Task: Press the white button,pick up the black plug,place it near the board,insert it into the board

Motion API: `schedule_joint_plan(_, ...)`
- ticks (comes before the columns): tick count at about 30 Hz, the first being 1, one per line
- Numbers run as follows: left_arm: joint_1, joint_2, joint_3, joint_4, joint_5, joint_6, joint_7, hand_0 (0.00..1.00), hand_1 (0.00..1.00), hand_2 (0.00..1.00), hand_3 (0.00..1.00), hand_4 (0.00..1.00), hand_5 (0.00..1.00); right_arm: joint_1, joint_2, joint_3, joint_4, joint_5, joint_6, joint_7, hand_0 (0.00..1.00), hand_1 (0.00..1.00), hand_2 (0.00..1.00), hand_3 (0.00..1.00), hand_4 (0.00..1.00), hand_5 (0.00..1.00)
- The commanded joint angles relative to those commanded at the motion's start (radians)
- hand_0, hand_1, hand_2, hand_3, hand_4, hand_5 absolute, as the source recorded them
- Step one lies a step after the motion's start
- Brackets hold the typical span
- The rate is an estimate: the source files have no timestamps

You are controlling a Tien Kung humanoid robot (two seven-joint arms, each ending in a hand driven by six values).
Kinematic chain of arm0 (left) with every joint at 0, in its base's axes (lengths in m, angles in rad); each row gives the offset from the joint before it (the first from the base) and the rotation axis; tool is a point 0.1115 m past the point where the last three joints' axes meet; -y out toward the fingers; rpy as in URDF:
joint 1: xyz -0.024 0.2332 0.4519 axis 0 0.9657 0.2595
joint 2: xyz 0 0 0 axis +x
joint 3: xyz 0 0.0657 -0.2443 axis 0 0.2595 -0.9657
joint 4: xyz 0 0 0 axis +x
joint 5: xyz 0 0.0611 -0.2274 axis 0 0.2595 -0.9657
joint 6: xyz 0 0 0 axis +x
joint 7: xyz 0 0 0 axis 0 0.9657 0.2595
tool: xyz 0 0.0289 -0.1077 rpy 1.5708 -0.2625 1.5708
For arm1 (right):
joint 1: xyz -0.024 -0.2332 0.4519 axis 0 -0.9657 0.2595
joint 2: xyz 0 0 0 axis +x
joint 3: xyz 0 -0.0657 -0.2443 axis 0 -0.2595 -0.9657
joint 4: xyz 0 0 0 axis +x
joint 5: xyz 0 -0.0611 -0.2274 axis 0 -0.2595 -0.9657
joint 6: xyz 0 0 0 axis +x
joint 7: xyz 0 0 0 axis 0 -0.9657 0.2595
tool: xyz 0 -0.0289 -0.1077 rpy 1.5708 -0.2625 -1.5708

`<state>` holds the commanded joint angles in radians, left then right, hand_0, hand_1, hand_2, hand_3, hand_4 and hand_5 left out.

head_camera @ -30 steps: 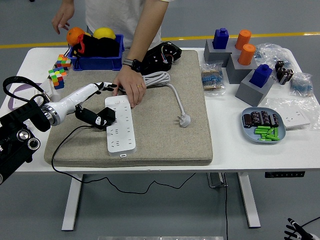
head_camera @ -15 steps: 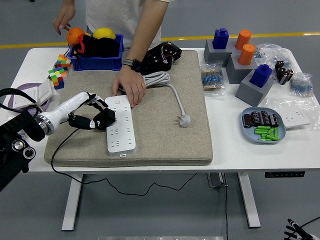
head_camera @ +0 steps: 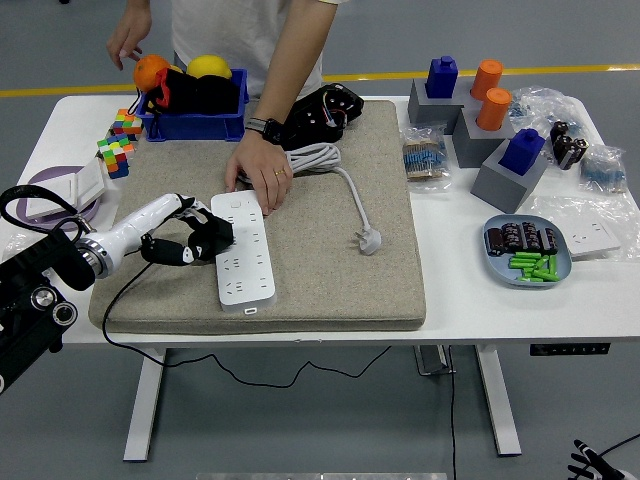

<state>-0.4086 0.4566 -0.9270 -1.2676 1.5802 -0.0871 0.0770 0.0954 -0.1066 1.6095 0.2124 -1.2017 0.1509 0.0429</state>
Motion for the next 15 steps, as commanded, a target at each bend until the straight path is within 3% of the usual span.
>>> schedule_joint_plan(15,-0.056,-0.022,0.03,0.021,0.002,0.002,-0.001,0.765,0.646,0.538,0.631,0.646,0.002,0.0,0.001,0.004,0.001,0.003,0.0,0.001,0.855,0.694,0.681,0.663,0.756,0.583)
